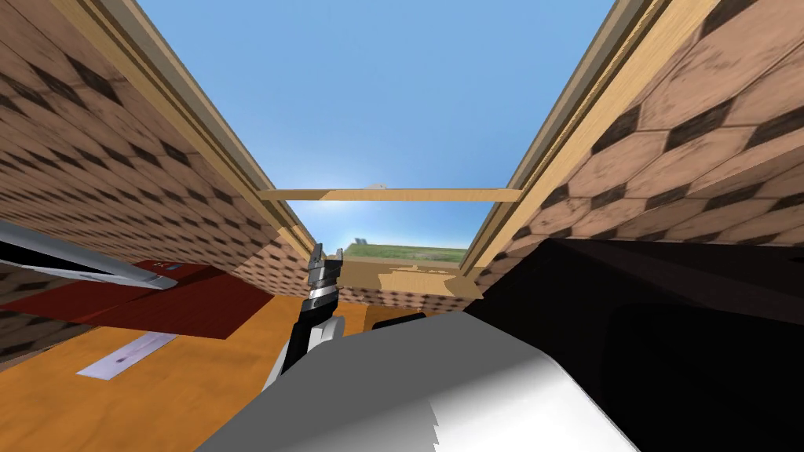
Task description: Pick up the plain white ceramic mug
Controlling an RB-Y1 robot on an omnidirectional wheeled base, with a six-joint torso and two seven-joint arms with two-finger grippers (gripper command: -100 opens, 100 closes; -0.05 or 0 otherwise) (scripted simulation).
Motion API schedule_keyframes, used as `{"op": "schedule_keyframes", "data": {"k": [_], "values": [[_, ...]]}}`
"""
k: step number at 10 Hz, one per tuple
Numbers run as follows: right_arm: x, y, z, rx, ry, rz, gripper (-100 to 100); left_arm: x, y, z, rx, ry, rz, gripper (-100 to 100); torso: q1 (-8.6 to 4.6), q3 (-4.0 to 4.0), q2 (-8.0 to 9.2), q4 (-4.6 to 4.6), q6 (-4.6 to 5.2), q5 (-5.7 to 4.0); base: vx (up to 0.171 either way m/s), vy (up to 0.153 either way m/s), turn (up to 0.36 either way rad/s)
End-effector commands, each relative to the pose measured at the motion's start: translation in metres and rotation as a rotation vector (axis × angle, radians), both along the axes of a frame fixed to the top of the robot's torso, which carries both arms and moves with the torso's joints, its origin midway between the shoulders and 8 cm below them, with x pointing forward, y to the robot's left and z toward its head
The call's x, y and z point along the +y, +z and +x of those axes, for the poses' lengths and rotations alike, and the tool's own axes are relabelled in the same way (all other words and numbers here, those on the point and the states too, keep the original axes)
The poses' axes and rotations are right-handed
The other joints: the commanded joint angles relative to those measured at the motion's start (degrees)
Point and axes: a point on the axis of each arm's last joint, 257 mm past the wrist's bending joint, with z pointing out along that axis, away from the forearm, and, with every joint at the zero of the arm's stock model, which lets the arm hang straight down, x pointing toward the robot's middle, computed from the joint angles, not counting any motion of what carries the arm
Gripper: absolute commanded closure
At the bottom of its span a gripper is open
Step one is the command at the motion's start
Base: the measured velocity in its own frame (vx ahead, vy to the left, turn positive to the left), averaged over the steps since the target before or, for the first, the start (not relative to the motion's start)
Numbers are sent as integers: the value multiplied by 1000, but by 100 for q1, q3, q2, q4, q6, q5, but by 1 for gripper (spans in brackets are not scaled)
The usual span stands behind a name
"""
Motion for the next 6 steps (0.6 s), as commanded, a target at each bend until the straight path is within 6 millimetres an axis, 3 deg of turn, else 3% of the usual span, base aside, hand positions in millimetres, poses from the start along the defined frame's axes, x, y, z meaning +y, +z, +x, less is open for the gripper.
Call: {"op": "schedule_keyframes", "data": {"k": [1,6], "values": [[-1,-1,-4,-13,-23,4,-100,0,0,0,0,0,0,0,0,0,0,0,0,0,-72,8,139],[0,-5,-25,-9,-93,12,-100,0,0,0,0,0,0,0,4,14,21,7,4,2,-81,3,134]]}}
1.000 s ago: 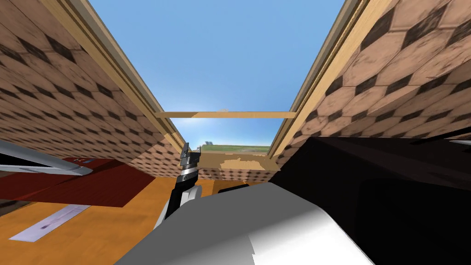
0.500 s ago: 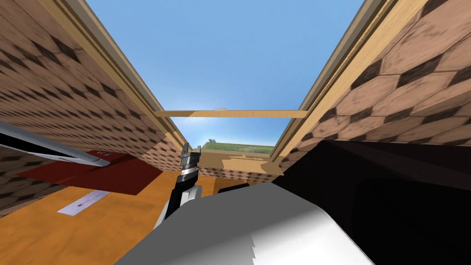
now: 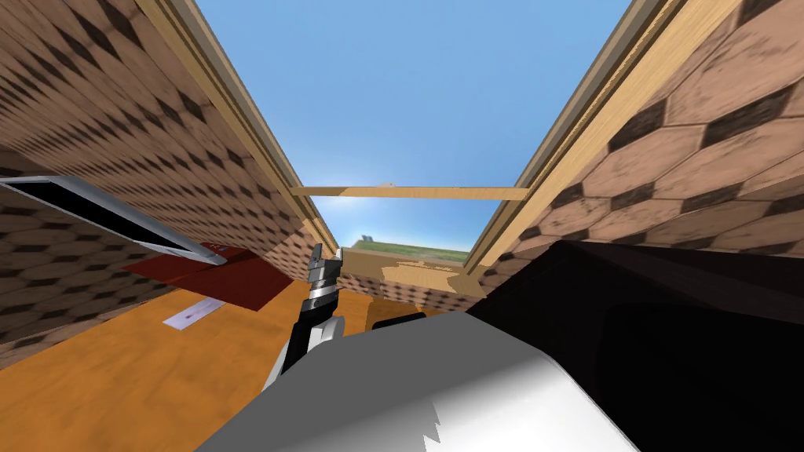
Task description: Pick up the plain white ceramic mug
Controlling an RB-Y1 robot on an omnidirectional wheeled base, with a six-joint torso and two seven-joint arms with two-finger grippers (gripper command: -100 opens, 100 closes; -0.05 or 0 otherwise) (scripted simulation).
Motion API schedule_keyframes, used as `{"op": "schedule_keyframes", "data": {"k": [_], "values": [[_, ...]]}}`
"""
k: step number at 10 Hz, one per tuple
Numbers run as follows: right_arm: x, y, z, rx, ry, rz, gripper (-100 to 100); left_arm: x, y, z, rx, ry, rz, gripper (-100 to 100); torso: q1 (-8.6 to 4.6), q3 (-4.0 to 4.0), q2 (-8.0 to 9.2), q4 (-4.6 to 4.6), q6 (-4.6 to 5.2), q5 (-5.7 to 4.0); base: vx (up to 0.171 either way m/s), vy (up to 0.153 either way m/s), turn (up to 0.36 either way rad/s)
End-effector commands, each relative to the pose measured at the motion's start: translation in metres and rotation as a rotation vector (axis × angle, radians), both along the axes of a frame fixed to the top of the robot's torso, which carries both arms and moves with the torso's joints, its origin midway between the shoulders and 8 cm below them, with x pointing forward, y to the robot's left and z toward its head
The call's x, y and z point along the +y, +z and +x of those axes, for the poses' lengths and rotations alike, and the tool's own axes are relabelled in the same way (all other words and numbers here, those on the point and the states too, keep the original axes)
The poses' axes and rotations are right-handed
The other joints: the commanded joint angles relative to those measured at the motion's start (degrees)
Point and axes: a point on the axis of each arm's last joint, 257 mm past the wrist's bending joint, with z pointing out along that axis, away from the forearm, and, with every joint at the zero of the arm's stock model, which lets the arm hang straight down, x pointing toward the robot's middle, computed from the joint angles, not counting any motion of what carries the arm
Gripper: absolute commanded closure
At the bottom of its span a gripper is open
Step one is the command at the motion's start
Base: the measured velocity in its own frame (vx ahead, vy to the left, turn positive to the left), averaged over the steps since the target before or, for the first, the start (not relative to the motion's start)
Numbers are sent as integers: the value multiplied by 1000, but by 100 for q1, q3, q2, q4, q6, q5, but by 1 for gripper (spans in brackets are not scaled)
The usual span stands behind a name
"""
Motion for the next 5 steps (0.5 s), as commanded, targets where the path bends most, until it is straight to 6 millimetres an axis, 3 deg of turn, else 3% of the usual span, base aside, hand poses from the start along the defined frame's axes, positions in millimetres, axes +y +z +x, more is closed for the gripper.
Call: {"op": "schedule_keyframes", "data": {"k": [1,3,5], "values": [[0,-1,-11,19,-28,2,-100,0,0,0,0,0,0,0,0,0,0,0,0,0,-87,23,194],[0,-1,-12,-12,-48,2,-100,0,0,0,0,0,0,0,4,2,3,1,0,1,-61,12,75],[1,-2,-22,-5,-79,3,-100,0,0,0,0,0,0,0,4,-1,0,-2,-5,1,-76,17,183]]}}
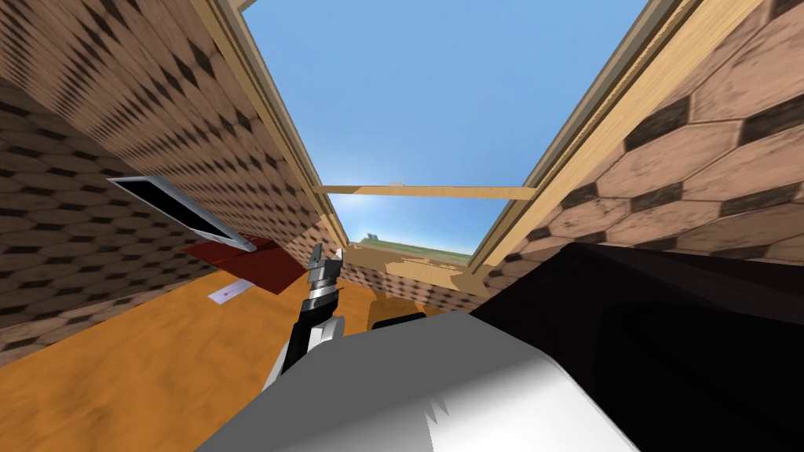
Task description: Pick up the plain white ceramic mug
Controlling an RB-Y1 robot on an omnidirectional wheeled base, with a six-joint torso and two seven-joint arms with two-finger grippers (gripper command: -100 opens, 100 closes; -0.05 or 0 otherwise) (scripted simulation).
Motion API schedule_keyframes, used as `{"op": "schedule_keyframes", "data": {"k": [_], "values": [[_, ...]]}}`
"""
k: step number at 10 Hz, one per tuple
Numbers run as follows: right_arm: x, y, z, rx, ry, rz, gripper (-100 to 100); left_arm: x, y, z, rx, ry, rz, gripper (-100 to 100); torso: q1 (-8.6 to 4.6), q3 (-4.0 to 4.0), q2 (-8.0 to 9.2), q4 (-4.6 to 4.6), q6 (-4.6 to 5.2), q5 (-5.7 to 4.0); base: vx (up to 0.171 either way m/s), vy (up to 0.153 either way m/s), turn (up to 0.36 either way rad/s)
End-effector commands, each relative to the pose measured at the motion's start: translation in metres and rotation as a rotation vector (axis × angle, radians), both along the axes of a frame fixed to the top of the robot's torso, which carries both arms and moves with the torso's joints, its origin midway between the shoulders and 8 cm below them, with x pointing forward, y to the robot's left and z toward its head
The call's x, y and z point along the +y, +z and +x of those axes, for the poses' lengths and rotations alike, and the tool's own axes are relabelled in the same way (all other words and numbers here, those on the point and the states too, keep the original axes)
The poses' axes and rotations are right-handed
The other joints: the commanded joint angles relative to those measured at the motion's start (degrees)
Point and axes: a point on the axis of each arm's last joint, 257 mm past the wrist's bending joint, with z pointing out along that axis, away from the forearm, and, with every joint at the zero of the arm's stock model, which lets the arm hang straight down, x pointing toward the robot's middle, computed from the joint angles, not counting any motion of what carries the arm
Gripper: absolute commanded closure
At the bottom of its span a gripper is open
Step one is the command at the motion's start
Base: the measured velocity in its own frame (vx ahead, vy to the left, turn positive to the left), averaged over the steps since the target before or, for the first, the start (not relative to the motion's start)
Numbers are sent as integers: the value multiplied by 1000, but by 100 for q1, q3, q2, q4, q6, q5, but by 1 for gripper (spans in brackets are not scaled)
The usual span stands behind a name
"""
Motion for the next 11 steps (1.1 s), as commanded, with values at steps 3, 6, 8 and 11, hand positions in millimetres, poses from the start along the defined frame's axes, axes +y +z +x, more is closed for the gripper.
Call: {"op": "schedule_keyframes", "data": {"k": [3,6,8,11], "values": [[1,-2,-11,-14,-48,-2,-100,0,0,0,0,0,0,0,-4,-4,-5,-3,-6,-1,-57,5,100],[3,-2,-31,19,-95,-5,-100,0,0,0,0,0,0,0,2,4,6,2,1,1,-99,28,209],[3,-2,-31,-13,-115,-9,-100,0,0,0,0,0,0,0,-2,4,5,2,3,0,-53,14,31],[4,-1,-41,-12,-147,-14,-100,0,0,0,0,0,0,0,-2,-1,-2,0,2,0,-57,18,117]]}}
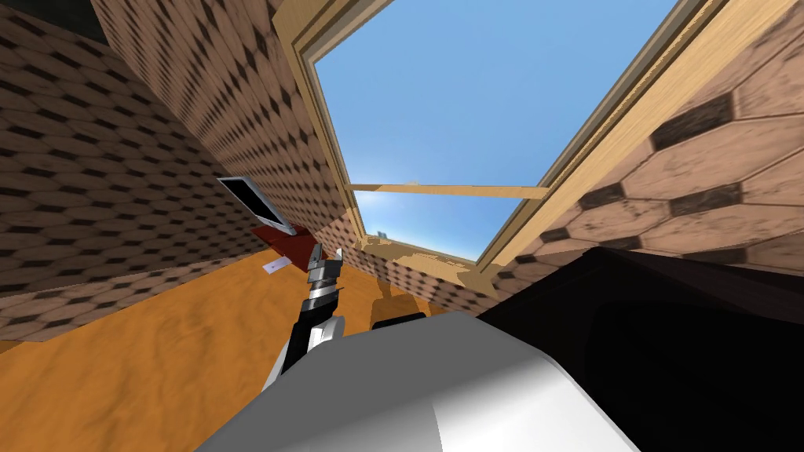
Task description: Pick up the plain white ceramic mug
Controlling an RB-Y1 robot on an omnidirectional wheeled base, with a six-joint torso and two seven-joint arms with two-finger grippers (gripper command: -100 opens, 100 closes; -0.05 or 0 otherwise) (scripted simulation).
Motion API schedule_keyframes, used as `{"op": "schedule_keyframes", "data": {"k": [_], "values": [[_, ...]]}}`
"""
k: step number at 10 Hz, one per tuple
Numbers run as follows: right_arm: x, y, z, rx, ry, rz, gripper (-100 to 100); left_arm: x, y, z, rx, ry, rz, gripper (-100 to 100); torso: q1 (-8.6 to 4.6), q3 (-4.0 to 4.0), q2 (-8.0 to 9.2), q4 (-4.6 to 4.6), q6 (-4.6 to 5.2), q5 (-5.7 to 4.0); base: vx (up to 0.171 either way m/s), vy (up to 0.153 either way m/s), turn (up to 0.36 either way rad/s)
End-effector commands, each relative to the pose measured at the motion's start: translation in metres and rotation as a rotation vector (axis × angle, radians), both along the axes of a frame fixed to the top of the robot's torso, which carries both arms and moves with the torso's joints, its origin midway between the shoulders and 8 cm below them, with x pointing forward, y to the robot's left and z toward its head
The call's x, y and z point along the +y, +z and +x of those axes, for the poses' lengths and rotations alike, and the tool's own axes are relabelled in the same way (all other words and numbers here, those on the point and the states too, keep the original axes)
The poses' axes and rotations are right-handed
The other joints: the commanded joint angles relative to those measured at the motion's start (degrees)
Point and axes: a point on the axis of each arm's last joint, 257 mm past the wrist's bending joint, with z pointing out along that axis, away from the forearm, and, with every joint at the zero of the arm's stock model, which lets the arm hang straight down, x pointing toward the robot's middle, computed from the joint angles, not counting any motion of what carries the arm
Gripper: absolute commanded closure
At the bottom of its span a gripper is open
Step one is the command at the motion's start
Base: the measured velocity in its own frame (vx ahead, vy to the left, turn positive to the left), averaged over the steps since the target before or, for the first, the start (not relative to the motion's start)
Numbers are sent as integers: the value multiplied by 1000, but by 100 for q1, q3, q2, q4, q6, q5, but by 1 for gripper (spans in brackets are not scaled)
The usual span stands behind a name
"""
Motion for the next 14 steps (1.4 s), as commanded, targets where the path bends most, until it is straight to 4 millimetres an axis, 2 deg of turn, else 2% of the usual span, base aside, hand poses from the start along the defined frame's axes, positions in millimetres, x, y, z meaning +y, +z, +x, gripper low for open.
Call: {"op": "schedule_keyframes", "data": {"k": [1,3,4,8,9,10,11,14], "values": [[1,0,-10,19,-22,-3,-100,0,0,0,0,0,0,0,0,0,0,0,0,0,-71,32,251],[1,0,-8,4,-26,-6,-100,0,0,0,0,0,0,0,1,4,8,1,-1,1,-50,15,66],[1,0,-8,0,-29,-6,100,0,0,0,0,0,0,0,-3,-1,-2,0,0,-1,-5,0,-3],[0,4,-10,-2,-32,-14,100,0,0,0,0,0,0,0,-6,-11,-19,-3,-6,-20,-1,-2,-1],[0,4,-10,-2,-32,-15,0,0,0,0,0,0,0,0,-7,-12,-20,-3,-6,-21,0,0,0],[0,0,-1,-12,-8,-3,100,0,0,0,0,0,0,0,-7,-12,-21,-3,-6,-22,64,-38,-234],[0,0,-1,-7,-5,-2,100,0,0,0,0,0,0,0,-15,-13,-29,1,15,-32,88,-18,-173],[-2,0,18,-39,40,1,100,0,0,0,0,0,0,0,-16,-10,-30,6,14,-55,104,-28,-195]]}}
